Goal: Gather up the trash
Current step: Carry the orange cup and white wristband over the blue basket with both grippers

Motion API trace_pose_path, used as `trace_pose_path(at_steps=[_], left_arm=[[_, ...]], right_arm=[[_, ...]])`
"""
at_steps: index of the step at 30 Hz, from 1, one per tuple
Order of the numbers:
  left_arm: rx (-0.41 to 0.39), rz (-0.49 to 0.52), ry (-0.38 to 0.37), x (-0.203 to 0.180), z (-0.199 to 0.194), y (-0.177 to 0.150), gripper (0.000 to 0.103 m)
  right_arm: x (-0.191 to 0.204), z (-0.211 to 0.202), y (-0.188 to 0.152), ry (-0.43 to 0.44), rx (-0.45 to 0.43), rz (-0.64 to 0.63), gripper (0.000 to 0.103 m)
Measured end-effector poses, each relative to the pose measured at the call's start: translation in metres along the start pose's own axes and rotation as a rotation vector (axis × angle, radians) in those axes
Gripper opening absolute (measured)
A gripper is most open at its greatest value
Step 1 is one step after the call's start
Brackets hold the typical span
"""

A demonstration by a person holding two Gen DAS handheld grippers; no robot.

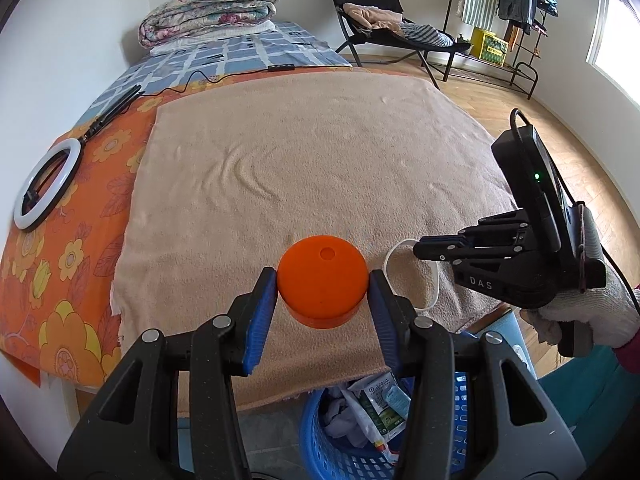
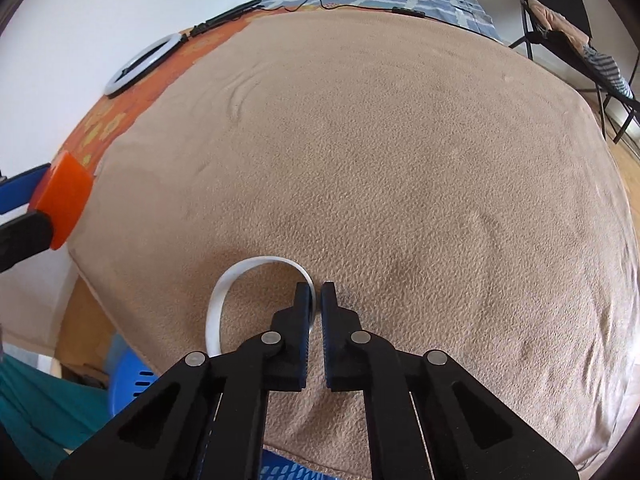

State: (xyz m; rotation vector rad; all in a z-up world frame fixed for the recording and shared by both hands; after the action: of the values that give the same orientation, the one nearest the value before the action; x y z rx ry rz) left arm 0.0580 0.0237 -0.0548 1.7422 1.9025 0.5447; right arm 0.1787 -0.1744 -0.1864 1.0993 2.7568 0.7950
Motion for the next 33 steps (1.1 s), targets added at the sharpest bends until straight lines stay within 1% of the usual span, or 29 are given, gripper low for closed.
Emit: trace_pose_path(at_steps=[4,7,11,14,19,26,33], left_arm=[[-0.002,0.000,-0.010,-0.002,-0.005,-0.007,0.047],[0.001,0.003,-0.018,-0.006,-0.009,-0.015,0.047],[0.011,0.002,-0.028,-0.011,-0.013,-0.025,0.047],[0.013,0.002,-0.034,-0.016,-0.017,-0.034,0.047],[0.023,0.005,-0.043,-0.024,-0.022,-0.050,0.047],[0.065,0.002,-0.059,-0.034,-0.016,-0.077,0.047],[0.134,0.011,-0.060,-0.040,-0.001,-0.104,0.047]], right_arm=[[-0.003,-0.016,-0.004,-0.004,-0.037,0.013,0.002],[-0.001,-0.030,-0.004,-0.014,-0.069,0.002,0.002],[0.002,-0.054,-0.009,-0.006,-0.111,-0.003,0.002],[0.007,-0.069,-0.015,-0.007,-0.129,-0.027,0.002],[0.017,-0.085,-0.025,0.005,-0.141,-0.043,0.002],[0.025,-0.101,-0.049,0.030,-0.148,-0.050,0.002],[0.036,-0.095,-0.080,0.050,-0.105,-0.046,0.002]])
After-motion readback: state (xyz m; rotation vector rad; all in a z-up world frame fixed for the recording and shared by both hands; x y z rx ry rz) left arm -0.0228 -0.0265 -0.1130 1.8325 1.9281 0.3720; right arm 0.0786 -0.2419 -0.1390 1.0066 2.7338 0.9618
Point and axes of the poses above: each gripper's, at about its wrist camera, not at the fingertips, and z roughly the way its jaws point, x to its left, y to its top, the point moved 2 cm from there along z, roughly the way its jaws point, and after that the axes turned 4 degrees about -z, right-handed, at the moved point
